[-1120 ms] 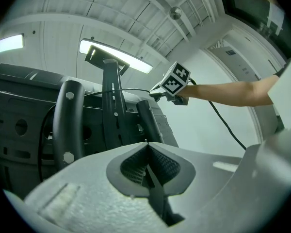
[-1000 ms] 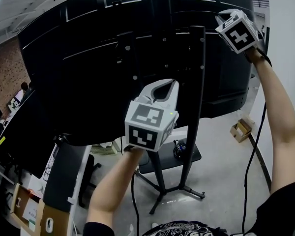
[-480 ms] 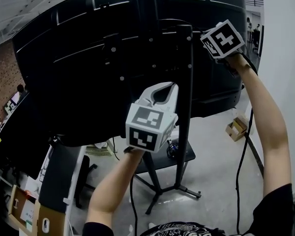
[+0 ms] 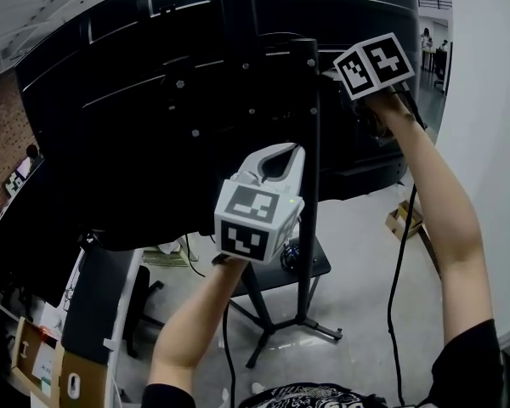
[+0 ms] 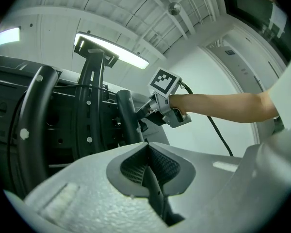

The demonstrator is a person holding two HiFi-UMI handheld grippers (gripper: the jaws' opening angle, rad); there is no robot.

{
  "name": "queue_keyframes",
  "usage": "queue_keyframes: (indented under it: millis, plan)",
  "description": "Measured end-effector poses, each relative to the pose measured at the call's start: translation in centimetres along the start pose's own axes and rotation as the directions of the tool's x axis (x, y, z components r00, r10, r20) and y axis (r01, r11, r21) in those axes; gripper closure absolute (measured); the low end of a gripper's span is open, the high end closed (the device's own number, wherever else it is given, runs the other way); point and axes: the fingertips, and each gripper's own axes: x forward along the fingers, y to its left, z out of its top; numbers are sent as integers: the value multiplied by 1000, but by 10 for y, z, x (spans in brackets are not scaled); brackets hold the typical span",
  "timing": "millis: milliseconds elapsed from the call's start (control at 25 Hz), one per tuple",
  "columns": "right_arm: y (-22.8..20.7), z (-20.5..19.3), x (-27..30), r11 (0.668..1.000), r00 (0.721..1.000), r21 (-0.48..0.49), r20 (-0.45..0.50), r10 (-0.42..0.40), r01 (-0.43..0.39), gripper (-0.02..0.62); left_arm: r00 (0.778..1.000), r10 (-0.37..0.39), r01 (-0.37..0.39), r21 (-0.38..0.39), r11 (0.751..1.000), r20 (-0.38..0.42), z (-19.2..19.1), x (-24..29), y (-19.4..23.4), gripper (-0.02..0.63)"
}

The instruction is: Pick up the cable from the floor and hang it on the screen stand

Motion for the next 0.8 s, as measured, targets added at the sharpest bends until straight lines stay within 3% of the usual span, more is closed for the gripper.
queue_keyframes:
  millis: [120, 360, 560, 800]
  plan:
    - [6, -4, 3, 999, 999, 39, 47, 27, -29, 580, 1000, 4, -5, -7, 1000, -15, -7, 0, -1, 604]
    - [14, -18, 4, 999, 995, 24, 90, 36, -38, 580, 999, 31, -31, -14, 999, -41, -18, -4, 3, 604]
    - [17, -23, -3, 1000, 981, 15, 194, 7, -10, 580, 997, 48, -49, -26, 998, -66, -28, -5, 1, 604]
    - [24, -21, -24, 996, 926, -51, 375, -45, 70, 554, 992, 87, -91, -43, 995, -91, -38, -8, -5, 606]
